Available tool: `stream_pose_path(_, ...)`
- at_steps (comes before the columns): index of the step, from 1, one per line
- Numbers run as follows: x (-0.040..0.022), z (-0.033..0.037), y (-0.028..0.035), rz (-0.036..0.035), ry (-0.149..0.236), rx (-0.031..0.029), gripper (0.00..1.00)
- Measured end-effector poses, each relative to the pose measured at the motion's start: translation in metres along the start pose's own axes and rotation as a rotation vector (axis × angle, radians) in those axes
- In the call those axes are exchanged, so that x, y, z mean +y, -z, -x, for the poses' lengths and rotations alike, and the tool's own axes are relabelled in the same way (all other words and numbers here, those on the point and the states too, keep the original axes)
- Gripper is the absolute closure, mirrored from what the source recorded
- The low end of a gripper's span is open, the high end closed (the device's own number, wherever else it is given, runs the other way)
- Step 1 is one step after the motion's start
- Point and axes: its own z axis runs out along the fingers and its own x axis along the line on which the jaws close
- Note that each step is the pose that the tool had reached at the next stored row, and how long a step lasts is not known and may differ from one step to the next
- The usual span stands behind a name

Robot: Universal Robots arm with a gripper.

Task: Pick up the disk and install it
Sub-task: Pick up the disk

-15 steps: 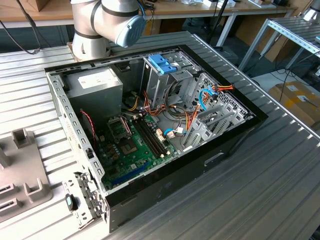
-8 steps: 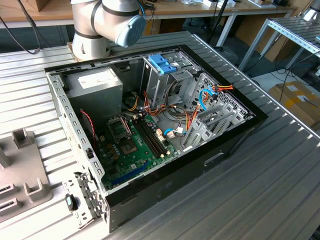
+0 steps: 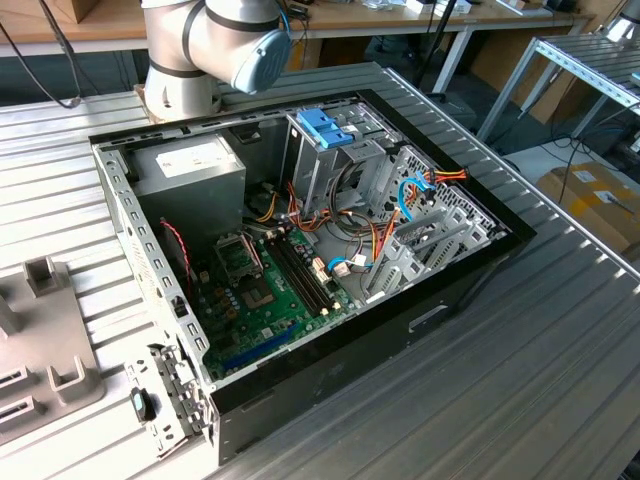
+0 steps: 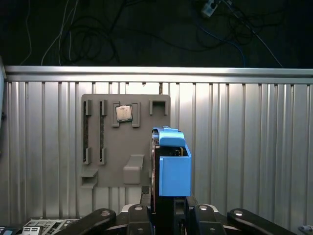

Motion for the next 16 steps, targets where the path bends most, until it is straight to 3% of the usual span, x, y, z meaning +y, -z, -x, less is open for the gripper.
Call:
stream_pose_path(6, -0.0072, 0.0, 0.0, 0.0001, 0.0, 0.0001, 0.65)
stream_pose_path(16, -0.0084, 0.0, 0.0, 0.0, 0.0, 0.0001, 0.65)
